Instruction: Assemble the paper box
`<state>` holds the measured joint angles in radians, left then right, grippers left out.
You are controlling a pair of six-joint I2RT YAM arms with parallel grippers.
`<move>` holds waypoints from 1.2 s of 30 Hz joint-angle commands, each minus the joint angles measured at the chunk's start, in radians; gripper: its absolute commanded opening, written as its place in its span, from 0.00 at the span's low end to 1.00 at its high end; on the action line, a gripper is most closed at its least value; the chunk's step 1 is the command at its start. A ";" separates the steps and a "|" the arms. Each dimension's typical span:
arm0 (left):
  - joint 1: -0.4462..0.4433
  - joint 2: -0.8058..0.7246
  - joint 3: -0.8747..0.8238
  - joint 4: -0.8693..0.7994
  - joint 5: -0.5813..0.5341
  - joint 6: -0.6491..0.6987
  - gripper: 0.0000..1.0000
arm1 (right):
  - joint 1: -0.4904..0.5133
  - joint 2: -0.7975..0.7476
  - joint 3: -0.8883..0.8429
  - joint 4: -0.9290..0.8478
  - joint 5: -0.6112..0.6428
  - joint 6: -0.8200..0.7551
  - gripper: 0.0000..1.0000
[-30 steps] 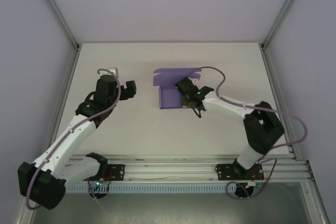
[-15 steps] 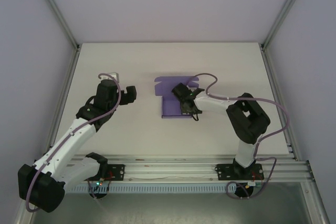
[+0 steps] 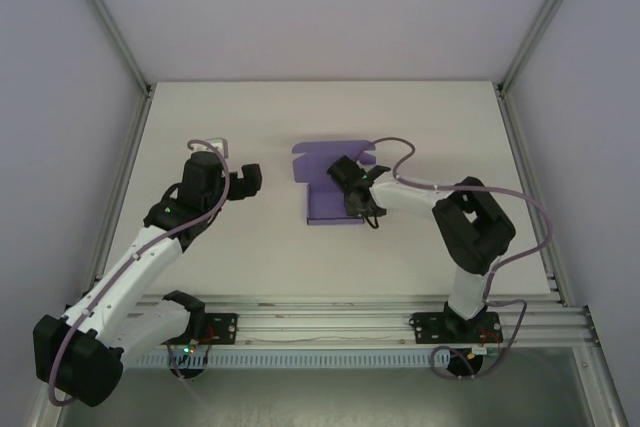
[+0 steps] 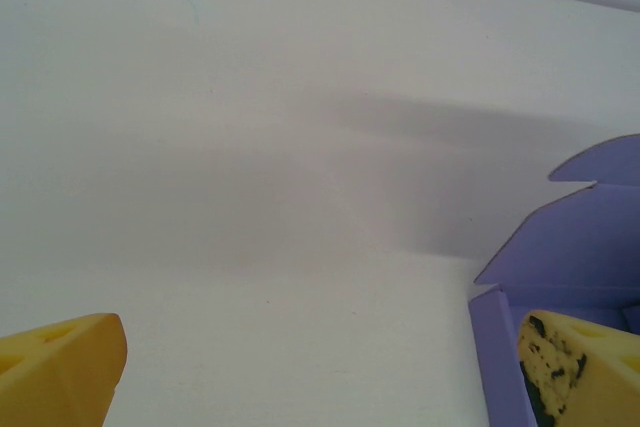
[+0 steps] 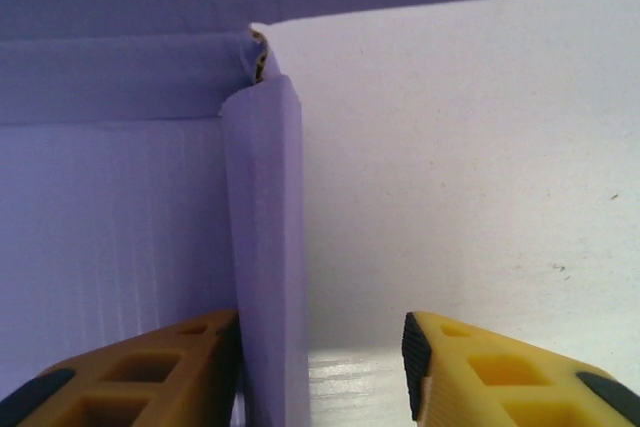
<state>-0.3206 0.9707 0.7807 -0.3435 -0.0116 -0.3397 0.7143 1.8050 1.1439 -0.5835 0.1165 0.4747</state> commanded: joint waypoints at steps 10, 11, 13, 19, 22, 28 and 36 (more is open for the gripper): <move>-0.001 0.073 0.049 0.091 0.136 0.050 1.00 | -0.014 -0.181 -0.014 0.027 0.027 -0.045 0.67; 0.000 0.077 0.055 0.093 0.144 0.063 1.00 | -0.020 -0.204 -0.021 0.043 0.016 -0.075 0.68; 0.000 0.086 0.061 0.100 0.150 0.080 1.00 | -0.038 -0.257 -0.033 0.082 -0.013 -0.146 0.72; -0.001 0.109 0.057 0.111 0.169 0.073 1.00 | -0.092 -0.294 -0.065 0.096 -0.109 -0.212 0.73; 0.000 0.115 0.051 0.121 0.164 0.071 1.00 | -0.091 -0.256 -0.092 0.120 -0.151 -0.185 0.70; -0.001 0.138 0.069 0.088 0.159 0.085 1.00 | -0.092 -0.150 -0.083 0.159 -0.144 -0.154 0.60; 0.000 0.128 0.051 0.081 0.146 0.088 1.00 | -0.093 -0.044 -0.071 0.176 -0.113 -0.152 0.51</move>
<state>-0.3206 1.1084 0.8185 -0.2569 0.1463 -0.2745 0.6209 1.7325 1.0641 -0.4168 -0.0280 0.3145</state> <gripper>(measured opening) 0.998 0.516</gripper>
